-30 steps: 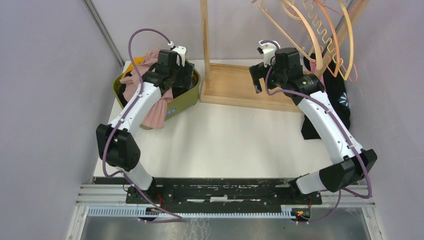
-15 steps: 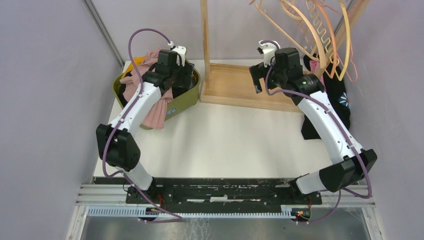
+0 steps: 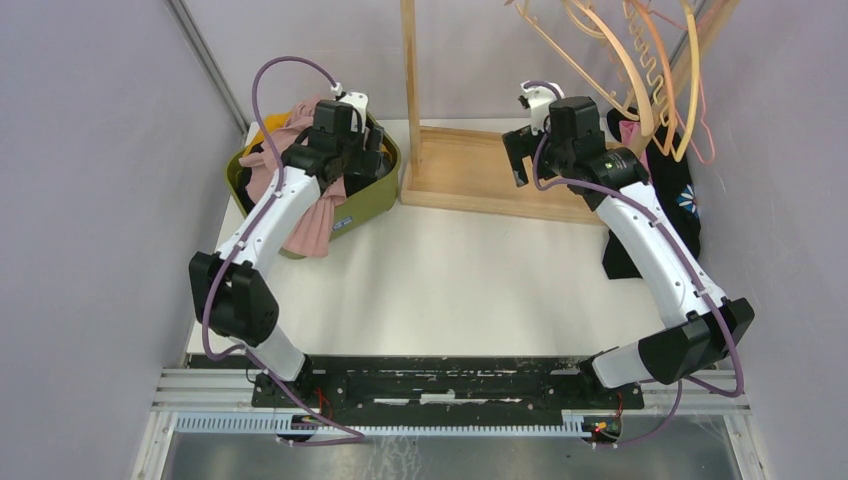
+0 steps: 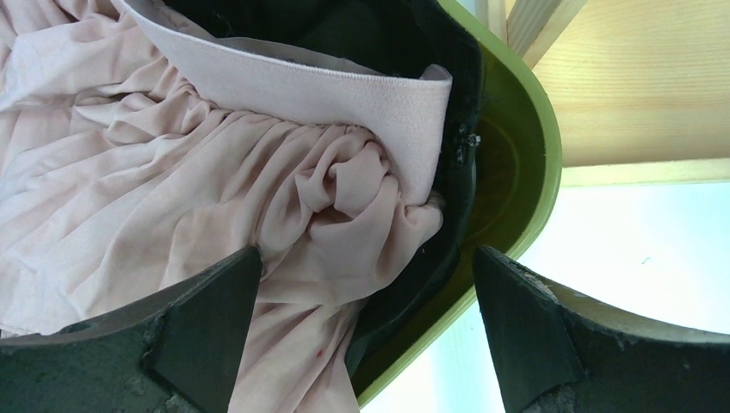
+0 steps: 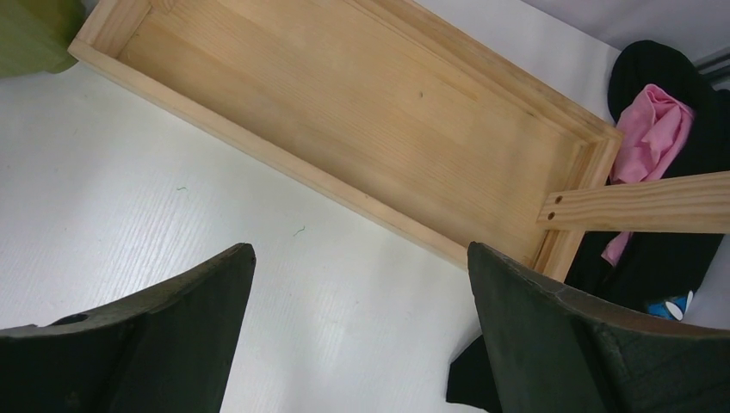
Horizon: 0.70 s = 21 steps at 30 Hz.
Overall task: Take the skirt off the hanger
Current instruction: Reset both arms
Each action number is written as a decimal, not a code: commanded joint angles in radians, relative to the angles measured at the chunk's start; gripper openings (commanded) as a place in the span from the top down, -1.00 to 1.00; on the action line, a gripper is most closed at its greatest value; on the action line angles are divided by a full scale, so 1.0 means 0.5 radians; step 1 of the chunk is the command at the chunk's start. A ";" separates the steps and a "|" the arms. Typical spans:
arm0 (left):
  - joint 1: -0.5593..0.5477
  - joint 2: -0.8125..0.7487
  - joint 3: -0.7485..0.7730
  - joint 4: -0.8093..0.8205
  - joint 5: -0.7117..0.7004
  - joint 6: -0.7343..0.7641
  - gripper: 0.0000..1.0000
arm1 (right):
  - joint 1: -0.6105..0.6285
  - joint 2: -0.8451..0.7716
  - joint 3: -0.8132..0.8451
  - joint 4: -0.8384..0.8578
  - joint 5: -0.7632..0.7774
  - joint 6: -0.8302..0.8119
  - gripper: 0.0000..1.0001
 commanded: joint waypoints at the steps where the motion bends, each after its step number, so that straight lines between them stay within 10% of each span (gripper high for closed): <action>1: 0.001 -0.140 -0.031 0.034 -0.025 0.079 -0.98 | 0.006 -0.040 0.028 0.071 0.120 0.093 -0.99; 21: 0.003 -0.247 -0.105 0.070 -0.001 0.040 -0.98 | 0.005 0.153 0.244 -0.229 0.251 0.196 -1.00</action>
